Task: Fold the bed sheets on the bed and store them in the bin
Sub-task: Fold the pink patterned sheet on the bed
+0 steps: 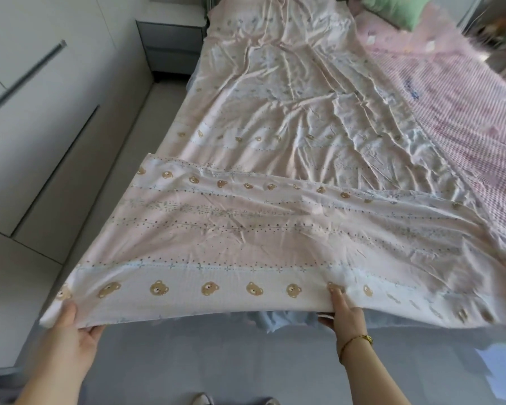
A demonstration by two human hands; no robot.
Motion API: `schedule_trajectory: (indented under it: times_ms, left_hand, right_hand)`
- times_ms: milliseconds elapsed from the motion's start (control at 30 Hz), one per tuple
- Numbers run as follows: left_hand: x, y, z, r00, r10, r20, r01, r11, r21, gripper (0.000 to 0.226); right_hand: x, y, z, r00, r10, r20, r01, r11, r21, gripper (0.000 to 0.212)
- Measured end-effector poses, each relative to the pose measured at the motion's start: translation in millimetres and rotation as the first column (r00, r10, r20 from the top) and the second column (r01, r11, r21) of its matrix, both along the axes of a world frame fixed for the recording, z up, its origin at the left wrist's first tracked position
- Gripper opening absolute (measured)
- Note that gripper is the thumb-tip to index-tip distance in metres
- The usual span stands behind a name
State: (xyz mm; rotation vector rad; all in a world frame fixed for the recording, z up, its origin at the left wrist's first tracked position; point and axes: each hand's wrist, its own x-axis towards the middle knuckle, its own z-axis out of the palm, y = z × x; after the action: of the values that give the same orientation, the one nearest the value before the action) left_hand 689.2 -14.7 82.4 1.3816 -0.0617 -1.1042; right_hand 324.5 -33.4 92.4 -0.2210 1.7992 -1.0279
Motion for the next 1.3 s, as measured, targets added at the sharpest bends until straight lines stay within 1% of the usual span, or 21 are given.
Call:
schedule_trajectory:
  times_ms: [133, 200, 233, 333, 500, 567, 600, 667, 733, 800, 867, 967, 1033, 1200, 1233, 1267, 1300]
  left_hand:
    - [2.1, 12.1, 24.5, 0.995, -0.097, 0.032, 0.099, 0.993, -0.065, 0.024]
    - [1.0, 18.0, 38.9, 0.989, -0.142, 0.046, 0.146, 0.984, -0.099, 0.028]
    - [1.8, 21.6, 45.3, 0.984, -0.173, 0.051, 0.177, 0.978, -0.108, 0.032]
    - [2.9, 30.9, 57.7, 0.972, -0.228, 0.062, 0.235, 0.961, -0.148, 0.054]
    - [10.4, 47.7, 73.8, 0.981, -0.191, 0.032, 0.194, 0.961, -0.196, 0.063]
    - [12.5, 52.3, 76.2, 0.985, -0.171, 0.021, 0.172, 0.965, -0.196, 0.061]
    - [13.1, 55.6, 77.9, 0.989, -0.148, 0.007, 0.147, 0.971, -0.189, 0.055]
    - [13.9, 60.8, 80.4, 0.996, -0.087, -0.019, 0.081, 0.978, -0.194, 0.033]
    - [11.5, 65.6, 85.1, 0.998, -0.056, -0.032, 0.048, 0.975, -0.215, 0.024]
    - [7.4, 75.7, 87.6, 0.999, -0.042, -0.034, 0.034, 0.975, -0.219, 0.022]
    - [1.0, 92.6, 89.0, 0.999, -0.036, -0.041, 0.026, 0.976, -0.215, 0.023]
    - [-10.9, 119.8, 86.9, 0.998, -0.016, -0.058, 0.004, 0.981, -0.193, 0.033]
    - [-18.6, 140.5, 87.2, 0.999, -0.011, -0.049, 0.002, 0.981, -0.193, 0.026]
    - [-28.6, 183.9, 86.4, 0.999, -0.026, -0.045, 0.015, 0.972, -0.234, 0.023]
    - [-28.9, 188.4, 85.7, 0.999, -0.028, -0.044, 0.017, 0.971, -0.240, 0.023]
    - [-30.8, 193.9, 87.5, 0.999, -0.025, -0.037, 0.015, 0.970, -0.244, 0.022]
    - [-32.4, 197.9, 88.3, 0.999, -0.024, -0.035, 0.014, 0.968, -0.250, 0.022]
  right_hand:
    - [3.9, 9.4, 26.7, 0.994, 0.000, -0.107, -0.010, 0.996, -0.087, 0.029]
    - [4.5, 15.3, 40.0, 0.989, -0.011, -0.148, -0.009, 0.991, -0.130, 0.027]
    - [5.5, 19.5, 46.7, 0.987, -0.013, -0.160, -0.010, 0.989, -0.146, 0.025]
    - [4.9, 31.8, 56.4, 0.982, -0.002, -0.191, -0.035, 0.981, -0.191, 0.018]
    - [11.8, 53.1, 67.2, 0.959, 0.054, -0.277, -0.115, 0.972, -0.207, 0.020]
    - [14.3, 59.8, 72.1, 0.954, 0.063, -0.292, -0.134, 0.964, -0.229, 0.021]
    - [15.0, 63.8, 73.8, 0.953, 0.066, -0.295, -0.139, 0.962, -0.236, 0.019]
    - [15.7, 71.0, 76.2, 0.955, 0.077, -0.288, -0.150, 0.959, -0.239, 0.019]
    - [14.3, 78.0, 77.7, 0.953, 0.086, -0.290, -0.158, 0.959, -0.234, 0.030]
    - [10.3, 87.7, 81.6, 0.950, 0.098, -0.297, -0.168, 0.961, -0.220, 0.034]
    - [3.0, 100.7, 84.0, 0.945, 0.103, -0.309, -0.171, 0.964, -0.203, 0.033]
    - [-11.9, 126.8, 84.1, 0.946, 0.107, -0.306, -0.167, 0.970, -0.177, 0.041]
    - [-22.2, 149.3, 84.9, 0.946, 0.114, -0.303, -0.177, 0.965, -0.192, 0.044]
    - [-30.8, 196.3, 97.3, 0.950, 0.157, -0.270, -0.232, 0.934, -0.271, 0.025]
    - [-28.8, 202.4, 98.7, 0.952, 0.151, -0.266, -0.228, 0.930, -0.288, 0.025]
    - [-27.9, 207.6, 99.3, 0.951, 0.159, -0.265, -0.238, 0.924, -0.300, 0.032]
    - [-28.1, 209.9, 99.7, 0.946, 0.154, -0.286, -0.239, 0.926, -0.293, 0.050]
